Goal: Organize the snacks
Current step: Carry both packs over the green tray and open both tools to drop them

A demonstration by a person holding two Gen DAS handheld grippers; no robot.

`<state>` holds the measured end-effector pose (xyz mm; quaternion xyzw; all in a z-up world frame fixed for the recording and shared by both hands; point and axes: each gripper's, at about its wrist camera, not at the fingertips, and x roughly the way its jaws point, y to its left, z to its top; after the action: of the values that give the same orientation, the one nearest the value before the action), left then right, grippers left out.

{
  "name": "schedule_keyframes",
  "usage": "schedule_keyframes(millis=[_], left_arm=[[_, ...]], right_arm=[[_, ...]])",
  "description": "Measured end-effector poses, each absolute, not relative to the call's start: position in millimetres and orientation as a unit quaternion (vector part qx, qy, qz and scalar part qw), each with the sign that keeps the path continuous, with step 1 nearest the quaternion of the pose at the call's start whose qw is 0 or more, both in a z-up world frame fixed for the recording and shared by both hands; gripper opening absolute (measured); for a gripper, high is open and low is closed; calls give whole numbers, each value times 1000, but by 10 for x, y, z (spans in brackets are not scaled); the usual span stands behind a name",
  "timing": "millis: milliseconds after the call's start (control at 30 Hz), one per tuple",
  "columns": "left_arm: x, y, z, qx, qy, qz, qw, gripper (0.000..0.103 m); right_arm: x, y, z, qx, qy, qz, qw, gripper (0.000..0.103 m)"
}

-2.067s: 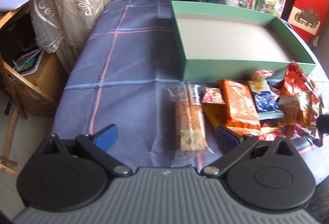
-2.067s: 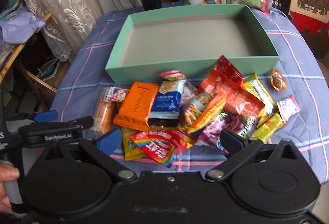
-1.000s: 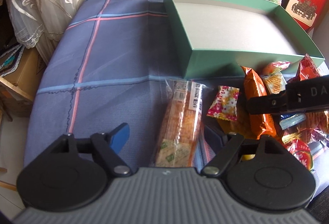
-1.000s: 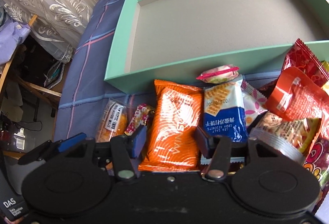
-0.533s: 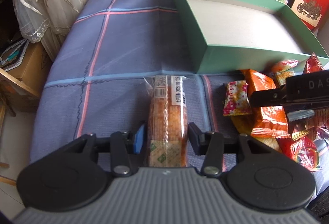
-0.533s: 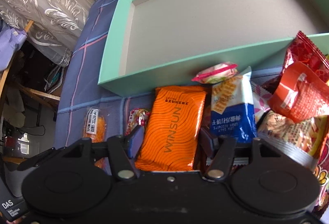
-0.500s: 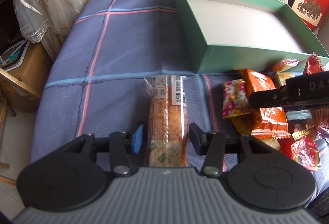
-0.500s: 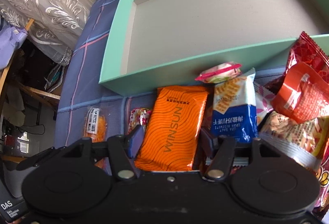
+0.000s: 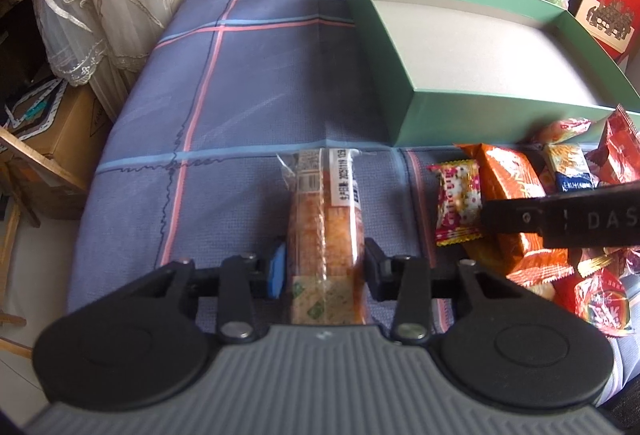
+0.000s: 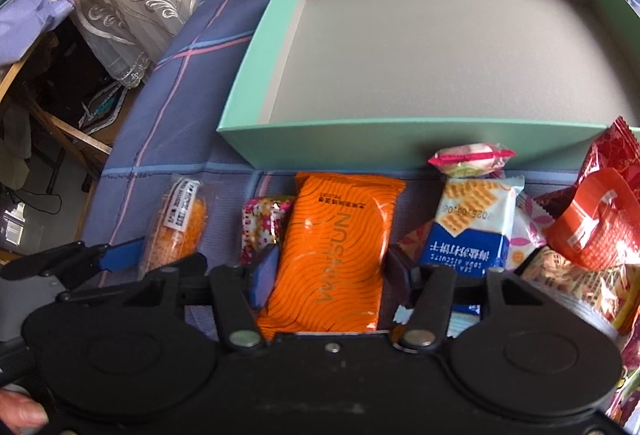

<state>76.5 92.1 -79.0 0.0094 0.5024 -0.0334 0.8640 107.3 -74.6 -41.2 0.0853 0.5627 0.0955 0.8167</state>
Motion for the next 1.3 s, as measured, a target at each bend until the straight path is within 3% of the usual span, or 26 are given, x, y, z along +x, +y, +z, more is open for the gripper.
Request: schedule_keyframes(millis=[800,1033,1300], left_arm=[[805,737,-43,1,452,-53,890,38],[1388,430,199,31,420,-78,904,38],[2366,-56,161,77,413,-101,902,38]], right_arm=[[984,-1221,356,146,481,138,854,53],[1447,-1467,634,118,439,108,884,53],[2334,-1688,424,96,432,63,895,53]])
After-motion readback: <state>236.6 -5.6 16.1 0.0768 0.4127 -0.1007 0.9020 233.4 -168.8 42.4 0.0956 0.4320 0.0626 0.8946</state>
